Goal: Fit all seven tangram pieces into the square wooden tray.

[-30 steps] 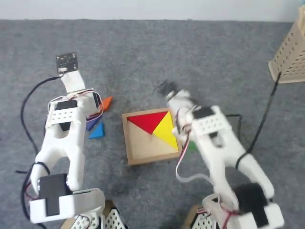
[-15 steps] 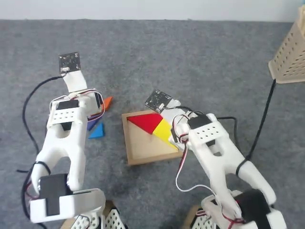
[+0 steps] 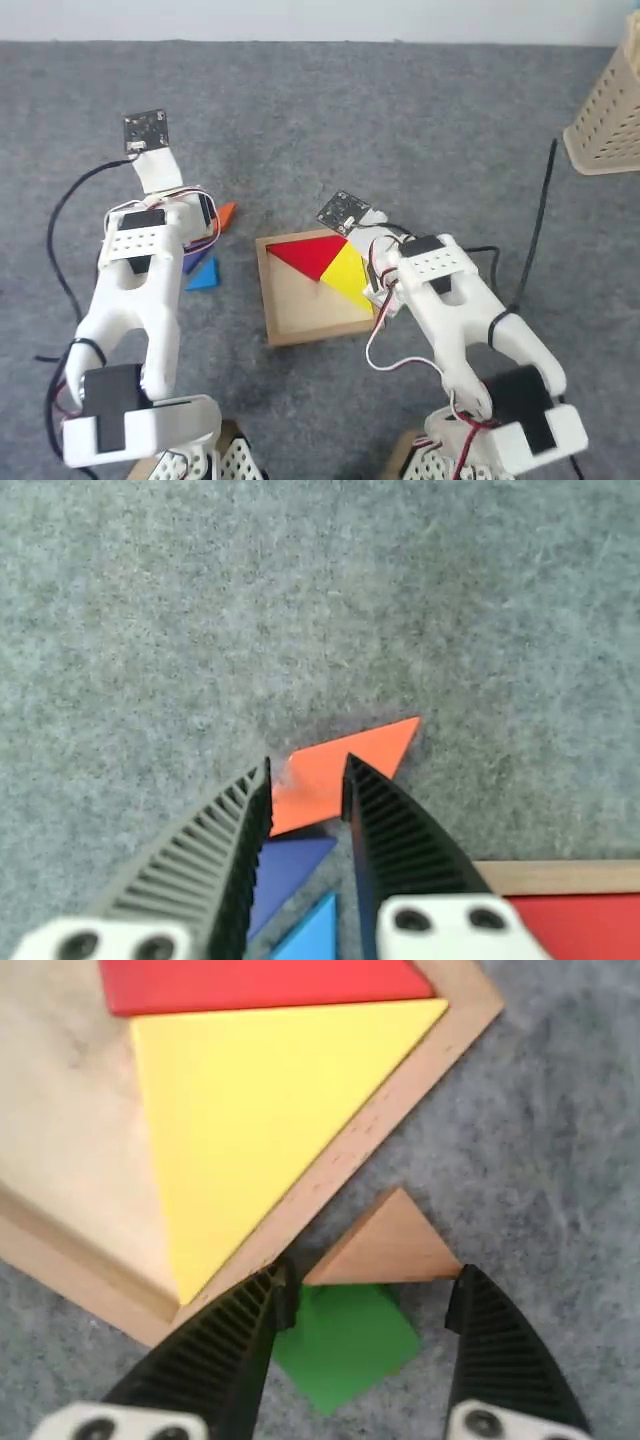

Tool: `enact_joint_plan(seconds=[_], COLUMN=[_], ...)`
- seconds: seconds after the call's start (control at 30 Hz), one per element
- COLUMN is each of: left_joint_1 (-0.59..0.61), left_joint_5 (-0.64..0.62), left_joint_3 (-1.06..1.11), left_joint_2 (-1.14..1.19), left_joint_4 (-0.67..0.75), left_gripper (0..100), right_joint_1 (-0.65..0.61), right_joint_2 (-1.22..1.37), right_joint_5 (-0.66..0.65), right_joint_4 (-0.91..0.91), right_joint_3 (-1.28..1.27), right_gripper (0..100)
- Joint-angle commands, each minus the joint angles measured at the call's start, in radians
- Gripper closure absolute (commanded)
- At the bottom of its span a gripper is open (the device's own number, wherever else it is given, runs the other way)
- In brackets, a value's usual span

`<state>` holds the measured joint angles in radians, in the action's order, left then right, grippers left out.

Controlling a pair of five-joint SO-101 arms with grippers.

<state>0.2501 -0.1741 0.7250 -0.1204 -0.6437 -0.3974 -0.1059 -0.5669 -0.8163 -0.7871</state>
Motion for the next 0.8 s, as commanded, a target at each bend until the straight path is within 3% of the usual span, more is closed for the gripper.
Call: enact_joint_plan(seconds=[0.0,0.3,0.6,0.77], left_joint_1=[-0.005,-0.005,0.0,-0.005], left_joint_5=[0.006,0.006,0.009,0.164], left_joint_3=[-0.002,-0.001,-0.001,-0.068], left_joint_2=[-0.048,-0.048,-0.048,-0.048], left_joint_4=[0.021,0.021,0.02,-0.094], left_gripper=[89,89,89,89], right_joint_1=[0.016,0.056,0.127,0.206], right_joint_2=[0.013,0.027,0.027,0.016], right_joint_5=[-0.008,0.025,0.137,0.189], right_joint_4=[0.022,0.045,0.064,0.012], right_joint_3=[0.074,0.094,0.118,0.15], right_gripper=[74.6,85.0,85.3,84.9])
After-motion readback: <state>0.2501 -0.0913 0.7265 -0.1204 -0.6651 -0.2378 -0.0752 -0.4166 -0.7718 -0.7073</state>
